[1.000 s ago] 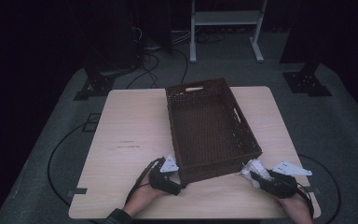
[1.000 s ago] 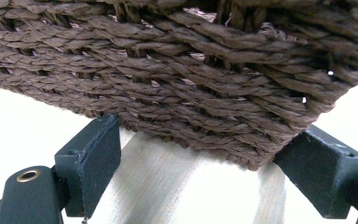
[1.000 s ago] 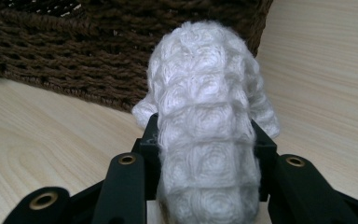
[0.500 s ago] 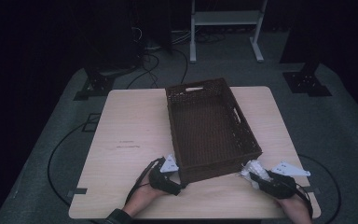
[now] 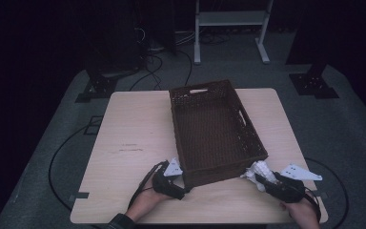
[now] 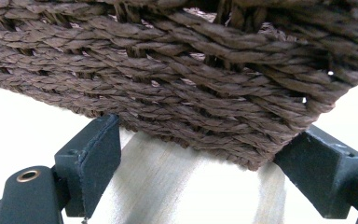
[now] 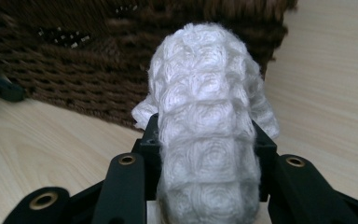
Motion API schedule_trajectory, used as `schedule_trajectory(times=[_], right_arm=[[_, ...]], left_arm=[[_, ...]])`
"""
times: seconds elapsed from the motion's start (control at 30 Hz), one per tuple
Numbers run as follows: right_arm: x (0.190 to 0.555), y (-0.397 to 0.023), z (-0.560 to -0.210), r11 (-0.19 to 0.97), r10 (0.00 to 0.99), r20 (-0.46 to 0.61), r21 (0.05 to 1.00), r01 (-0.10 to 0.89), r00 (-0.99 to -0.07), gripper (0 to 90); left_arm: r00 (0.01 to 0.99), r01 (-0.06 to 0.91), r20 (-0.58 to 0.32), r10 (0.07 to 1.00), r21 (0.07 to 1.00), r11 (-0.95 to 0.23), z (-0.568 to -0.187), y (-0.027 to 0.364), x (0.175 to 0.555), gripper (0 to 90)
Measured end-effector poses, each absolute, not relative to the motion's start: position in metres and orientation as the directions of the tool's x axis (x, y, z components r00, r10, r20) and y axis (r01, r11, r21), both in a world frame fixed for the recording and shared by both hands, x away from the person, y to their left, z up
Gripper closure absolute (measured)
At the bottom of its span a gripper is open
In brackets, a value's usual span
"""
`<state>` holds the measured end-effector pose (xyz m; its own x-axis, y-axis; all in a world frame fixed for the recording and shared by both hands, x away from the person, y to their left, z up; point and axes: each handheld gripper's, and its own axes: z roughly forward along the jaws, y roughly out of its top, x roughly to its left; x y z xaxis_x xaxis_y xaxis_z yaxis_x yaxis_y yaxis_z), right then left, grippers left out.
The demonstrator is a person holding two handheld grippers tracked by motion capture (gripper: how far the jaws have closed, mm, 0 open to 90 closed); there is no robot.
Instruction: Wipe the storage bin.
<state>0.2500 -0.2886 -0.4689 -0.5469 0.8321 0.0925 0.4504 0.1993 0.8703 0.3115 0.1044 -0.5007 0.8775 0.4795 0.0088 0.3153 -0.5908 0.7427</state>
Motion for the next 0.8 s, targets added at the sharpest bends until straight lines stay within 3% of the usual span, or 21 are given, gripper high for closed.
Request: schedule_trajectory(times=[0.8], right_arm=[[0.24,-0.285,-0.436,0.161,0.819,0.073,0.923,0.35,-0.569,60.0]], left_arm=[[0.878,0.315,0.008,0.479,0.743,-0.591,-0.501,0.104,0.311,15.1]])
